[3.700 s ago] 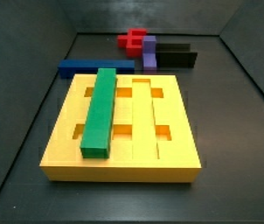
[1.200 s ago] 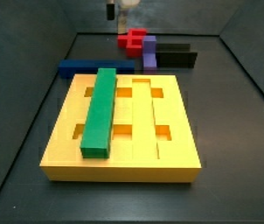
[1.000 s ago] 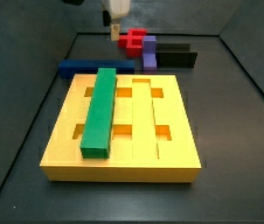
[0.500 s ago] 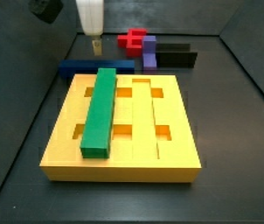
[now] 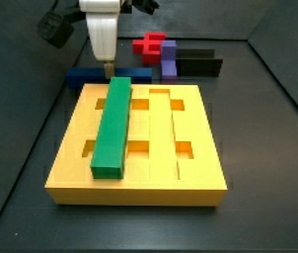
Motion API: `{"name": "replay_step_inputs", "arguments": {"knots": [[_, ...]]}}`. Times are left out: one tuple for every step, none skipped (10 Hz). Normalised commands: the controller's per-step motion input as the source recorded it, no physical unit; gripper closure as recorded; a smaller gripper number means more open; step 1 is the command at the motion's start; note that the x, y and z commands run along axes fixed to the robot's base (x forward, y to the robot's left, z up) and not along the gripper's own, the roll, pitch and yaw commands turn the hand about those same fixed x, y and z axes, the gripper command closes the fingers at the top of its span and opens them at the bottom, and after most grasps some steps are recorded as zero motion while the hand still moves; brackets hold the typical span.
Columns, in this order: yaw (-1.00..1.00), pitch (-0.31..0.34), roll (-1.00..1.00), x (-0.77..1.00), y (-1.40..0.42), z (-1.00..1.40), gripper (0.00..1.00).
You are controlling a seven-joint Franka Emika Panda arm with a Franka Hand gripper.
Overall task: Pick up the blue object. Move up. Move to above the board. Insert the blue object.
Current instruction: Pick up the blue object.
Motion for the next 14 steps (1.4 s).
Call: {"name": "replay_step_inputs", "arguments": {"knots": [[0.0,0.003,0.0,0.0,0.0,-0.38,0.0],[0.0,0.0,0.0,-0.01,-0.01,-0.29,0.0],[-0.06,0.0,0.0,-0.11,-0.03,-0.11,0.0],[-0.21,0.0,0.0,-0.3,0.0,0.0,0.0],[-0.2,0.0,-0.04,-0.31,0.0,-0.07,0.0],[-0.17,-0.014,-0.03,-0.2,0.0,-0.07,0.0],[-0.21,0.0,0.0,-0.11,0.0,-0.08,0.0],[0.0,0.0,0.0,0.0,0.0,0.0,0.0],[0.0,0.0,0.0,0.0,0.0,0.0,1.0],[0.0,0.0,0.0,0.0,0.0,0.0,1.0],[0.0,0.0,0.0,0.0,0.0,0.0,1.0],[0.0,0.0,0.0,0.0,0.0,0.0,1.0],[0.0,0.0,0.0,0.0,0.0,0.0,1.0],[0.0,0.0,0.0,0.0,0.0,0.0,1.0]]}}
